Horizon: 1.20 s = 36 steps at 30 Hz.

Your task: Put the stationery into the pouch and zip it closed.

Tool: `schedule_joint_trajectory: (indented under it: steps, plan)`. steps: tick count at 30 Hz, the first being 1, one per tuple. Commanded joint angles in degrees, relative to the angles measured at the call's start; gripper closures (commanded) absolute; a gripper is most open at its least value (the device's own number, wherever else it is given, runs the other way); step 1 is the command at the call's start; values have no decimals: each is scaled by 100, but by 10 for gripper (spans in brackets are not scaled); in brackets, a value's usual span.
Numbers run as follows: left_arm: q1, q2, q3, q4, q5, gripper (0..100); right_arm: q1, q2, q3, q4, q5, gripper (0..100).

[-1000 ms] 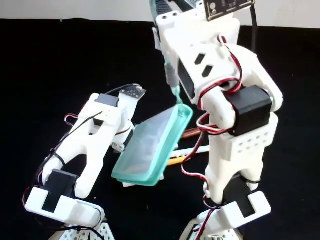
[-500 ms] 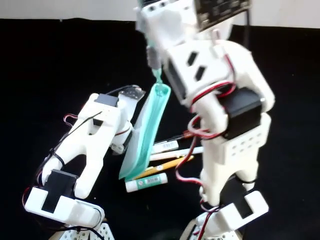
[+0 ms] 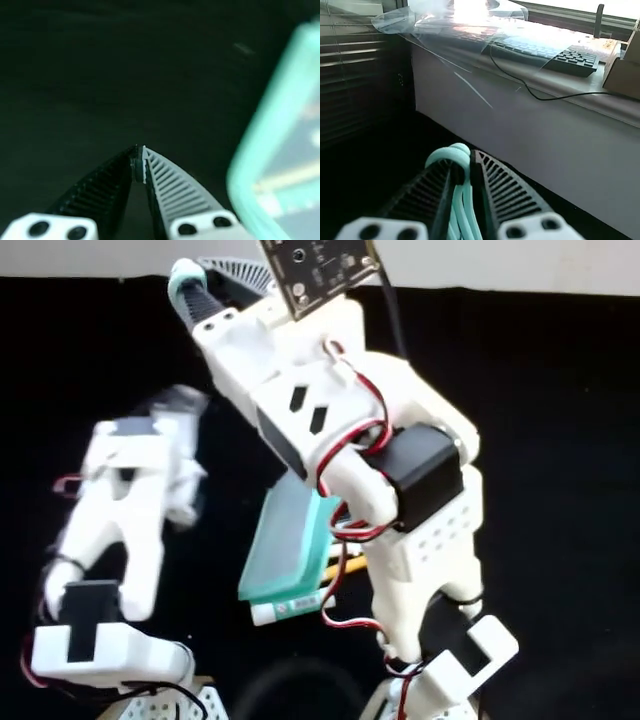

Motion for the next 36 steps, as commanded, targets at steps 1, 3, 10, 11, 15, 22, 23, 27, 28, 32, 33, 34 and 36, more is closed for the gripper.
schedule_joint_trajectory:
  steps: [1, 3, 10, 11, 15, 22, 23, 27, 28, 32, 33, 34, 36]
  plan:
    - [-567, -84, -620, -132, 26, 993, -259, -57, -171, 57, -79, 990]
    - [-681, -84, -954, -123, 26, 993, -453, -40, -391, 84, -79, 990]
    - [-884, -84, -1947, -97, 35, 993, -734, -31, -980, 488, -62, 990]
    - [-884, -84, -2035, -97, 35, 993, -734, -31, -1024, 523, -62, 990]
    - [-875, -84, -2466, -97, 44, 993, -734, -40, -1218, 655, -62, 990]
    - [-743, -84, -3662, 185, 44, 992, -725, -40, -1560, 1051, -53, 990]
    - [-681, -84, -3908, 290, 44, 992, -725, -40, -1596, 1103, -53, 990]
    - [-277, -40, -4980, 782, 35, 895, -725, -40, -1763, 1182, -53, 990]
    - [-163, -31, -5226, 897, 35, 861, -725, -40, -1807, 1182, -53, 990]
    - [224, -22, -5868, 1125, 35, 771, -752, -48, -2009, 1138, -53, 990]
    - [286, -22, -5947, 1125, 35, 759, -752, -48, -2035, 1138, -53, 990]
    - [347, -22, -6026, 1116, 35, 752, -760, -48, -2053, 1138, -53, 990]
    - [479, -22, -6158, 1116, 44, 752, -760, -48, -2053, 1138, -53, 990]
